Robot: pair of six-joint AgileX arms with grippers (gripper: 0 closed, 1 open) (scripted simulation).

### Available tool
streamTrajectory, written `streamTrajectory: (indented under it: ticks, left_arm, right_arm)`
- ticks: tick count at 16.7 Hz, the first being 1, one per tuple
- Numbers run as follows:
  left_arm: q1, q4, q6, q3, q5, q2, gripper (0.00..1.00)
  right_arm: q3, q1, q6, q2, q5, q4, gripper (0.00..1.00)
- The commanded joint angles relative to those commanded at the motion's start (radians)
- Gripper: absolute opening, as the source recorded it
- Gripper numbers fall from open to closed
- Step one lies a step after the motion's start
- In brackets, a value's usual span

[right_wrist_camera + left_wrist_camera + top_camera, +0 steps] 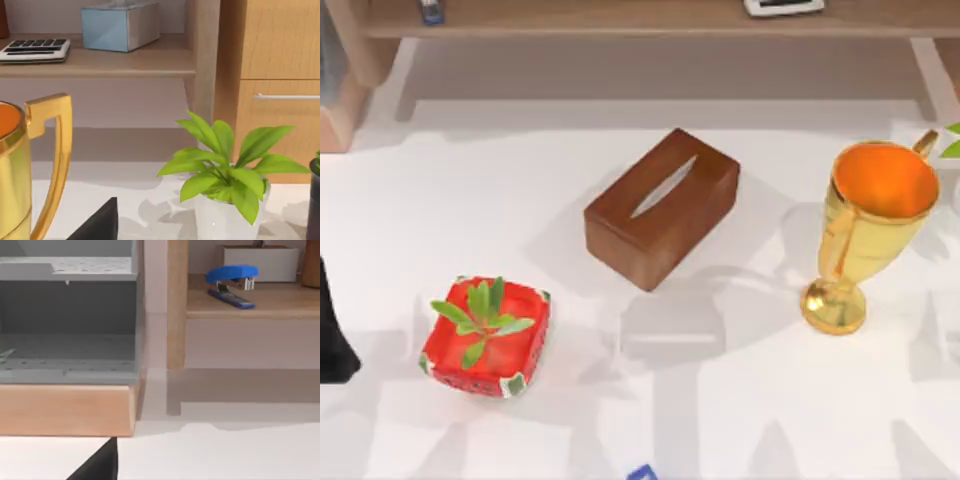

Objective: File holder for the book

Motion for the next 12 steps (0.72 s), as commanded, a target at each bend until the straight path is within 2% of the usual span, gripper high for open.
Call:
streamTrajectory:
  ticks: [3,6,9,12]
  left_arm:
    - [-0.002,0.0,0.0,0.01,-0.002,0.01,1.0]
    - [-0.024,-0.003,0.0,0.104,-0.021,0.102,1.0]
    - [-0.06,-0.008,0.001,0.293,-0.053,0.287,1.0]
    - [-0.107,-0.015,0.002,0.56,-0.095,0.548,1.0]
  right_arm:
    - [0.0,0.0,0.0,0.0,0.0,0.0,1.0]
    - [0.0,0.0,0.0,0.0,0.0,0.0,1.0]
    - [0.0,0.0,0.0,0.0,0.0,0.0,1.0]
    - [0.0,0.0,0.0,0.0,0.0,0.0,1.0]
